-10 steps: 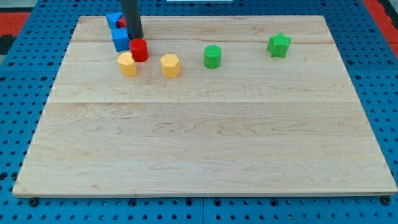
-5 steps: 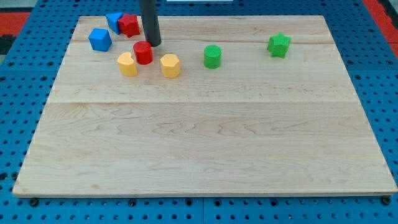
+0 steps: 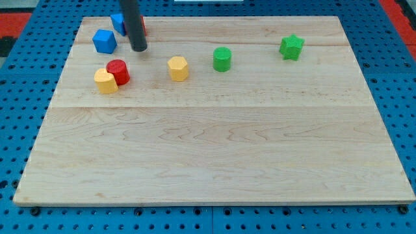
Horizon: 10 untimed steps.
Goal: Move red blocks to form a diagonal line with the yellow heart
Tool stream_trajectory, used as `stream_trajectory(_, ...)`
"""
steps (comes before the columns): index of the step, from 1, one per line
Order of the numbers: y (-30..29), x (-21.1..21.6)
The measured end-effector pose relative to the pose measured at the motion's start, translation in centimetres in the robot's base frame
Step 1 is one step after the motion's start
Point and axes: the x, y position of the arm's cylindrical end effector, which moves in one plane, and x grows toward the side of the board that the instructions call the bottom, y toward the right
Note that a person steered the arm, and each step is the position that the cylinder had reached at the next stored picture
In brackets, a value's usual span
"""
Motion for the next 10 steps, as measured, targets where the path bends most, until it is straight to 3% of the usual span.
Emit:
stream_trajectory(2, 1.8, -7.5)
stream_trajectory(3, -0.5, -8.4)
stream_trajectory(8, -4.7, -6.2)
stream_trajectory(10, -1.4, 0.0)
